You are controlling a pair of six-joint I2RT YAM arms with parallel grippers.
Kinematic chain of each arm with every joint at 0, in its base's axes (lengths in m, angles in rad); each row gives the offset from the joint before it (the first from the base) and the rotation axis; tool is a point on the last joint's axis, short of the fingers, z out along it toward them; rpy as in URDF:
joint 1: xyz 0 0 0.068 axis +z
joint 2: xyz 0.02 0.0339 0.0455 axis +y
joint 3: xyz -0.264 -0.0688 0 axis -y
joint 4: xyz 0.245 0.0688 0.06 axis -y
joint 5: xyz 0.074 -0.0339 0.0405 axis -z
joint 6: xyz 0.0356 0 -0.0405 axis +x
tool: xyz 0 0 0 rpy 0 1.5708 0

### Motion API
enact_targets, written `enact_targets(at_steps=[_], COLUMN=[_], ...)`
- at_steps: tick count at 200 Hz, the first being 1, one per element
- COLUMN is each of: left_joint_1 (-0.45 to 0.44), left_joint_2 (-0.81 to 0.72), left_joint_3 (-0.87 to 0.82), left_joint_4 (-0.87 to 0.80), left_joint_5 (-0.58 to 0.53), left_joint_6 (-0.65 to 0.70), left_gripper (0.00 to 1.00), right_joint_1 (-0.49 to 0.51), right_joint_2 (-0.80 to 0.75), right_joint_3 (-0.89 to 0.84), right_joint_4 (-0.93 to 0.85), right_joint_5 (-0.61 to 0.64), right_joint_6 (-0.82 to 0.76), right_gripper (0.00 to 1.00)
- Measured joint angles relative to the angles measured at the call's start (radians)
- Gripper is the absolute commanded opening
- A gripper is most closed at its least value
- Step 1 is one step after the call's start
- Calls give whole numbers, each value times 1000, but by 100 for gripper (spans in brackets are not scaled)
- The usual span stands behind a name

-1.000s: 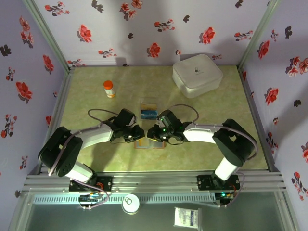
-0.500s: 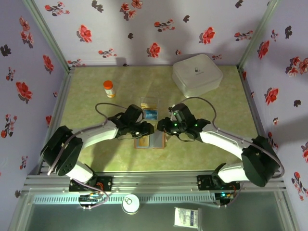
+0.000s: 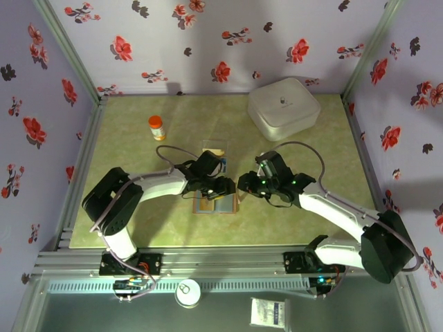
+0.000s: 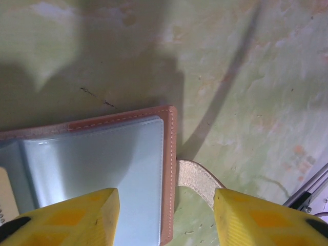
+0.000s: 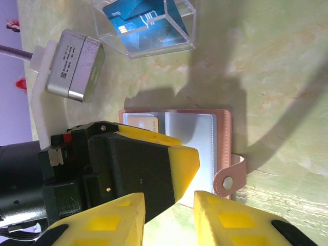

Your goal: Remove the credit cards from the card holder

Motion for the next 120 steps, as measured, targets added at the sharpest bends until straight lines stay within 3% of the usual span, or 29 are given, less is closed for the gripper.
enact_targets(at_steps=[70,120], left_joint_1=[3,48], left_joint_2=[-6,-121], left_joint_3=[5,-14], left_joint_4=[-11,-27], left_joint_5=[-2,-14], left_joint_6=[5,20], left_gripper=[53,49], right_joint_1=[0,18], right_joint_2=[19,87], right_joint_3=[0,6], right_joint_4=[2,12], right_joint_5=[-3,-22], right_joint_6=[0,0], right_gripper=[30,29])
